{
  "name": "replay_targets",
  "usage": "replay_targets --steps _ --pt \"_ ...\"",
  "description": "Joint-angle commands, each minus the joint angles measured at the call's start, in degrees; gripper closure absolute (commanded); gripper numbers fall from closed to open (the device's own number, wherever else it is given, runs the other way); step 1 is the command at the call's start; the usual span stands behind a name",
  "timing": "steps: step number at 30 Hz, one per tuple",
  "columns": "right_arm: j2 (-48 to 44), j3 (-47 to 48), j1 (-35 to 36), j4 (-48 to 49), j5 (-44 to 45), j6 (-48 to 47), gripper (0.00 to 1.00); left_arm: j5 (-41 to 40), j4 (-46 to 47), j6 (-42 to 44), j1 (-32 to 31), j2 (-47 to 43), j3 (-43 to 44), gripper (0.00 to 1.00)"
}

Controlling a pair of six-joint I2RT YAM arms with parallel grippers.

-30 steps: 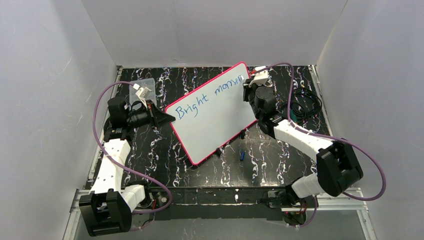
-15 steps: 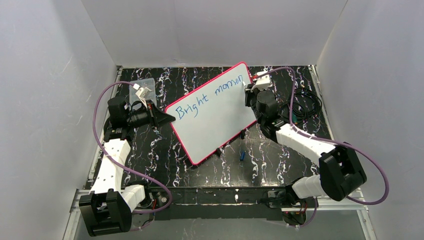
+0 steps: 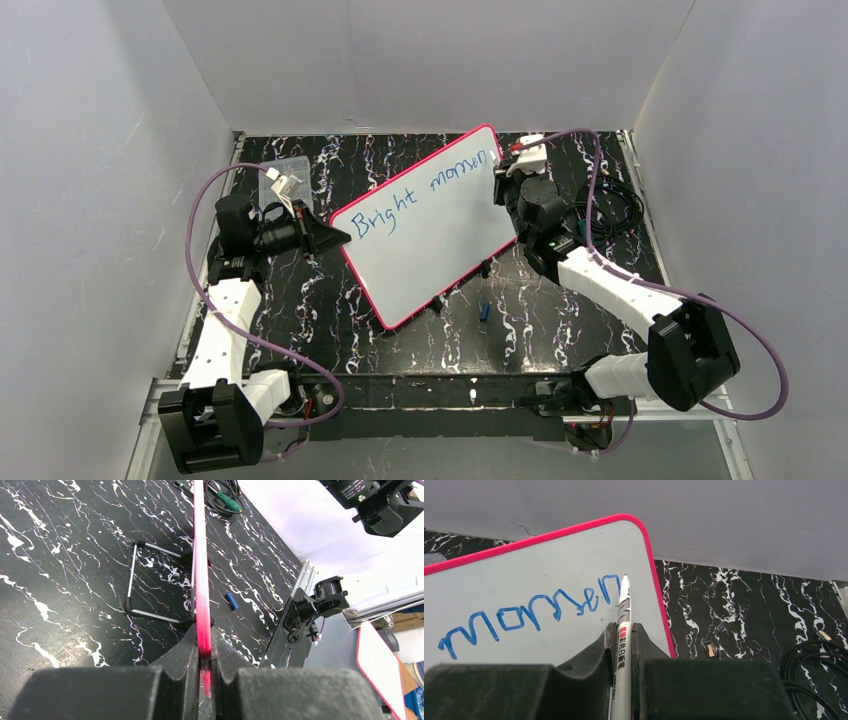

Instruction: Write a sentence on the whiteboard

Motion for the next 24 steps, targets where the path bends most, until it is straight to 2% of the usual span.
replay_targets --steps 1,24 --pt "1.4 3.8 -0.7 2.4 -0.2 -1.6 0.99 1.9 2.8 1.1 0.2 -2.2 0.2 1.00" --pt "7.2 7.0 -1.9 2.6 -0.9 -1.7 0.99 1.9 2.6 1.3 0.2 -1.8 0.4 1.00"
